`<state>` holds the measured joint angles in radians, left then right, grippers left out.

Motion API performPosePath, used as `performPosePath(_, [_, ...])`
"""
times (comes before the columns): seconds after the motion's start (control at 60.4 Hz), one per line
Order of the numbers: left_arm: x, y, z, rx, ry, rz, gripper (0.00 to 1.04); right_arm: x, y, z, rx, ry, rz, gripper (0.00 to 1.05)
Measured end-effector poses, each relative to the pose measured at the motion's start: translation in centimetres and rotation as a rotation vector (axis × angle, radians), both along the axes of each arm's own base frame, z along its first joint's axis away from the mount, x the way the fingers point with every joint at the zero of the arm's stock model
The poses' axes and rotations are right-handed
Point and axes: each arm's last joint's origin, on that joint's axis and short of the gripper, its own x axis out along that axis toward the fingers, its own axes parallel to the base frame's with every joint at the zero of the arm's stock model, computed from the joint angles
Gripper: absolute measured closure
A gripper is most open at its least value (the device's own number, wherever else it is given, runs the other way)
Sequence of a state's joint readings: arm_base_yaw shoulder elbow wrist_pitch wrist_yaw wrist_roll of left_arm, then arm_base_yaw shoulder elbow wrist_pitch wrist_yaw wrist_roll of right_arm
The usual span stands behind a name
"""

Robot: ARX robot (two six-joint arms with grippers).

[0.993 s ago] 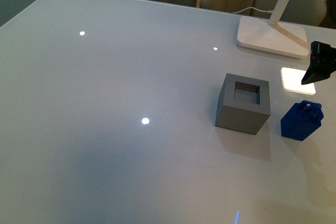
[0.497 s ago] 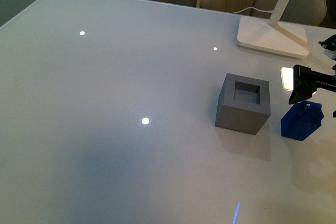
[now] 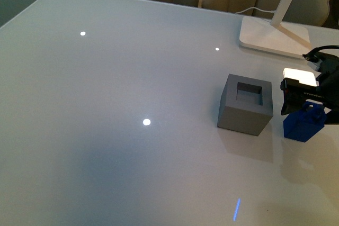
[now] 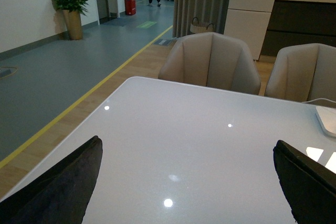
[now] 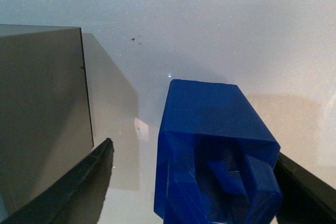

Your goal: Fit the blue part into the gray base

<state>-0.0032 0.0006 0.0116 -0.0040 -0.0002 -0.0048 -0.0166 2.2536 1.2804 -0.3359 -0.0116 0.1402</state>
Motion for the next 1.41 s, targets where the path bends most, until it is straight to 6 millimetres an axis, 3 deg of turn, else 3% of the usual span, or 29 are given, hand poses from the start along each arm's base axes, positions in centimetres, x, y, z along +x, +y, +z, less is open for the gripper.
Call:
performPosePath(0.066, [0.0, 0.0, 0.0, 0.0, 0.0, 0.0, 0.07, 0.0, 0.2, 0.0, 0.006, 0.003, 0.001, 0.43])
performPosePath(0.215, [0.0, 0.0, 0.0, 0.0, 0.0, 0.0, 0.07, -0.6, 0.1, 0.4, 0.01, 0.012, -0.001, 0.59])
performPosePath(0.43, [0.0, 0.0, 0.0, 0.0, 0.0, 0.0, 0.07, -1.7, 0.0, 2.9, 0.024, -0.009, -0.003, 0.59])
performPosePath(0.662, [0.0, 0.0, 0.0, 0.0, 0.0, 0.0, 0.07, -2.1, 0.6, 8.1, 0.044, -0.103, -0.004, 0.59])
performPosePath(0.828, [0.0, 0.0, 0.0, 0.0, 0.0, 0.0, 0.07, -1.1, 2.0, 10.1, 0.055, -0.134, -0.012, 0.59])
performPosePath(0.993, [0.0, 0.0, 0.0, 0.0, 0.0, 0.0, 0.07, 0.2, 4.8, 11.8, 0.059, -0.158, -0.003, 0.59])
performPosePath(1.225, [0.0, 0.0, 0.0, 0.0, 0.0, 0.0, 0.07, 1.1, 8.8, 12.0, 0.072, -0.158, 0.031, 0.59])
performPosePath(1.407, [0.0, 0.0, 0.0, 0.0, 0.0, 0.0, 0.07, 1.0, 10.2, 11.1, 0.077, -0.142, 0.036, 0.59])
